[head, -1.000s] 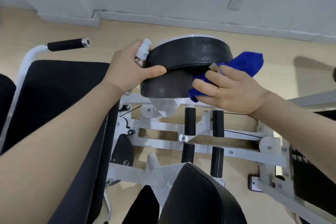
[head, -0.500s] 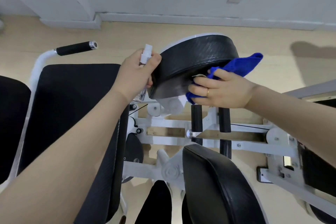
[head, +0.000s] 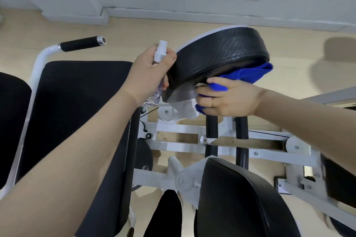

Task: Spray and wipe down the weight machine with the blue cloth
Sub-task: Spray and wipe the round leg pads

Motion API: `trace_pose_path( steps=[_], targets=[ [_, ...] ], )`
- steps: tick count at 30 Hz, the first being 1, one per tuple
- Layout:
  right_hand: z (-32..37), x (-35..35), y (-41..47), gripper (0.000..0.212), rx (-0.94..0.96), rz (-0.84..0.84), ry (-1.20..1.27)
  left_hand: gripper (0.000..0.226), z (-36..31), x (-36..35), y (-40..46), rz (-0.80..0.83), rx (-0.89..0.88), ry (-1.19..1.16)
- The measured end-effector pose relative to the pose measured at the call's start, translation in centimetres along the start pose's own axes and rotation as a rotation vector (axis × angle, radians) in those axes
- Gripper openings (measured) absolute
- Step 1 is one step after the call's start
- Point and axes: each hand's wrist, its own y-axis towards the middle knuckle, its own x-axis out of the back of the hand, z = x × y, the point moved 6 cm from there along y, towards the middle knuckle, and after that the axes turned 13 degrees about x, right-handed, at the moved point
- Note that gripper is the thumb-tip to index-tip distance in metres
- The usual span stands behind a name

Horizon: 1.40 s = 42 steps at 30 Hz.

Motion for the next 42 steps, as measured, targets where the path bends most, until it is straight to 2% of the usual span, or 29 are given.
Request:
trace_pose_path(
  steps=[2,4,6,8,10,11,13,15,19,21,25,27,31,35,38,42],
  targets=[
    [0.5,0.1,3.9,0.026,0.048,-0.089,-0.022,0.012,0.0,-0.1,0.2,-0.006,-0.024,-0.027],
    [1.3,-0.8,6.7,0.031,0.113,-0.082,-0.007,0.013,0.0,-0.1,0.5,-0.018,-0.044,-0.053],
    [1.2,-2.0,6.1,0.028,0.17,-0.029,0.066,0.012,-0.4,-0.2,1.1,-0.012,-0.061,-0.046],
    [1.6,-3.5,3.5,0.03,0.262,0.13,0.051,0.011,-0.9,-0.4,1.8,-0.003,-0.067,-0.002],
    [2.8,-4.6,1.0,0.051,0.344,0.193,0.048,0.016,-1.2,-0.8,2.6,0.021,-0.061,0.024],
    [3.2,-5.0,0.5,0.055,0.338,0.218,0.053,0.02,-1.5,-1.0,2.8,0.051,-0.063,0.03],
    [2.9,-5.4,1.5,0.04,0.268,0.272,0.072,0.03,-1.9,-1.3,3.1,0.133,-0.066,0.052],
    [2.2,-5.1,3.9,0.028,0.229,0.159,0.052,0.041,-2.2,-1.6,3.2,0.216,-0.08,0.113],
    [2.3,-6.0,6.2,0.025,0.107,0.15,0.145,0.045,-2.8,-2.1,3.7,0.266,-0.137,0.228],
    [2.9,-6.7,5.5,0.033,0.06,0.21,0.144,0.041,-3.1,-2.3,3.8,0.245,-0.144,0.242],
    [4.2,-6.5,1.2,0.06,-0.016,0.357,-0.04,0.037,-3.0,-2.5,4.2,0.236,-0.128,0.25],
    [4.3,-5.5,-0.2,0.065,-0.072,0.449,-0.103,0.038,-2.7,-2.2,4.3,0.215,-0.138,0.253],
    [2.5,-4.3,2.1,0.042,-0.151,0.425,-0.053,0.037,-2.4,-2.1,4.1,0.17,-0.187,0.313],
    [1.4,-5.5,8.4,0.03,-0.071,0.362,-0.066,0.041,-2.3,-1.8,4.1,0.159,-0.209,0.382],
    [2.1,-6.8,8.1,0.026,-0.007,0.426,-0.066,0.039,-2.3,-1.9,4.3,0.155,-0.22,0.401],
    [4.3,-7.7,2.5,0.019,0.167,0.577,-0.057,0.06,-2.1,-2.0,4.3,0.152,-0.213,0.366]
  ],
)
